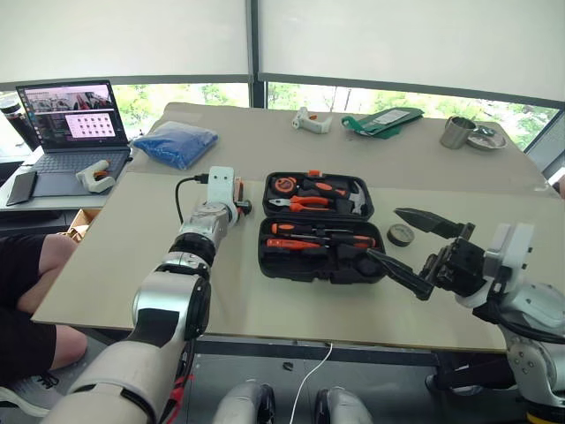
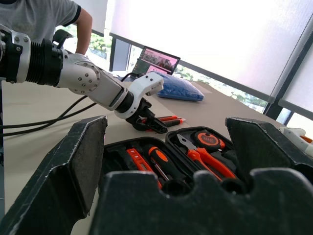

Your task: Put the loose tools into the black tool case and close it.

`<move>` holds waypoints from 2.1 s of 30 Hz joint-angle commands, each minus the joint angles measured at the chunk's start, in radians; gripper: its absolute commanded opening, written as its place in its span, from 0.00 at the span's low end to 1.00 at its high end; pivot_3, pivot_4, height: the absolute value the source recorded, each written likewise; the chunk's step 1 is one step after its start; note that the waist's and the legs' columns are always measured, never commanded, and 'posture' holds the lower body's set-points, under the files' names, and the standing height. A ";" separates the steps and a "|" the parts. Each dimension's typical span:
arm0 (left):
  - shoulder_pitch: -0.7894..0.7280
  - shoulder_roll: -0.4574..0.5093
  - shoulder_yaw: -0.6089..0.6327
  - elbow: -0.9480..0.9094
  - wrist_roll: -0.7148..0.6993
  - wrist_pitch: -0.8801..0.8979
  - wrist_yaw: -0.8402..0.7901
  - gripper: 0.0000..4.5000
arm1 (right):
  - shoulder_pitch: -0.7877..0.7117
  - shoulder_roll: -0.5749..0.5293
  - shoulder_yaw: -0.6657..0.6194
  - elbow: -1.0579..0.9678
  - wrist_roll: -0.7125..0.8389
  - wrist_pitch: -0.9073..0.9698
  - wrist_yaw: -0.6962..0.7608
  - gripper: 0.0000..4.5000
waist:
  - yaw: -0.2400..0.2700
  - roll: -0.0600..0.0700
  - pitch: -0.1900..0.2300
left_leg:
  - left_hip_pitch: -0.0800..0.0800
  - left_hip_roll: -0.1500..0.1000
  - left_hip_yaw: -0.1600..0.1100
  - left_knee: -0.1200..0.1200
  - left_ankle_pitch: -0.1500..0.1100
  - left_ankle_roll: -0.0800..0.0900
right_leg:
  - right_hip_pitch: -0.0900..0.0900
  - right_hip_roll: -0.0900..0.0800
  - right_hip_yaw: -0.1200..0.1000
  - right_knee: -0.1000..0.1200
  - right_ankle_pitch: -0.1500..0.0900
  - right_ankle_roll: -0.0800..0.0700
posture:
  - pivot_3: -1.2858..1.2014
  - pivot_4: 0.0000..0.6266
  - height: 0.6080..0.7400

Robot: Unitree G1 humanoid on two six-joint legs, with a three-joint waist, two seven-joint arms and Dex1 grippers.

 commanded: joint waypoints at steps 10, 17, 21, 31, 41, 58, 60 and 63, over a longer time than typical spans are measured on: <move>-0.038 -0.021 0.039 0.062 0.014 -0.033 -0.005 0.40 | -0.021 -0.009 -0.010 -0.034 0.023 0.009 -0.007 1.00 | 0.002 0.000 0.000 | 0.000 -0.001 0.000 0.000 0.000 0.000 | 0.002 -0.001 -0.002 0.000 0.000 0.001 | 0.52 0.24 1.00; 0.004 0.052 0.027 -0.024 0.031 -0.149 -0.080 0.39 | -0.001 -0.008 -0.023 -0.035 0.023 -0.002 -0.003 1.00 | -0.002 0.000 0.000 | 0.000 -0.001 0.000 0.000 0.000 0.000 | 0.002 -0.001 -0.006 0.000 0.000 0.001 | 0.52 0.24 1.00; 0.129 0.121 -0.013 -0.275 -0.037 -0.370 -0.532 0.39 | 0.029 -0.017 -0.047 -0.038 0.018 -0.013 0.008 1.00 | -0.012 0.000 0.000 | 0.000 0.001 0.000 0.000 0.000 0.000 | 0.000 -0.002 -0.011 0.001 0.001 0.000 | 0.52 0.24 1.00; 0.358 0.350 -0.304 -0.867 -0.147 -0.281 -1.411 0.39 | 0.141 -0.085 -0.156 -0.018 0.048 0.000 0.093 1.00 | -0.012 0.000 0.000 | 0.000 0.000 0.000 0.000 0.000 -0.001 | -0.001 -0.003 -0.014 -0.002 0.000 -0.001 | 0.52 0.24 1.00; 0.330 0.252 -0.457 -0.864 0.054 -0.222 -1.247 0.39 | 0.204 -0.063 -0.164 -0.051 0.037 -0.014 0.089 1.00 | -0.007 0.000 0.000 | 0.000 0.002 -0.002 0.004 0.000 0.003 | 0.004 -0.003 -0.012 0.000 -0.005 0.005 | 0.52 0.24 1.00; 0.280 0.182 -0.504 -0.766 0.113 -0.242 -1.262 0.39 | 0.315 -0.067 -0.238 -0.104 0.054 -0.007 0.068 1.00 | 0.001 0.000 0.000 | 0.000 0.002 -0.004 0.010 -0.005 0.010 | 0.004 -0.003 -0.013 -0.001 -0.006 0.006 | 0.52 0.24 1.00; 0.287 0.177 -0.507 -0.764 0.116 -0.250 -1.261 0.39 | 0.314 -0.074 -0.238 -0.103 0.056 -0.002 0.072 1.00 | 0.000 0.000 0.000 | 0.000 0.002 -0.004 0.010 -0.005 0.010 | 0.004 -0.003 -0.013 -0.001 -0.006 0.006 | 0.52 0.24 1.00; 0.284 0.169 -0.516 -0.755 0.123 -0.262 -1.262 0.39 | 0.289 -0.093 -0.230 -0.092 0.059 0.007 0.073 1.00 | -0.001 0.000 0.000 | 0.000 0.002 -0.004 0.010 -0.005 0.010 | 0.004 -0.003 -0.013 -0.001 -0.006 0.006 | 0.52 0.24 1.00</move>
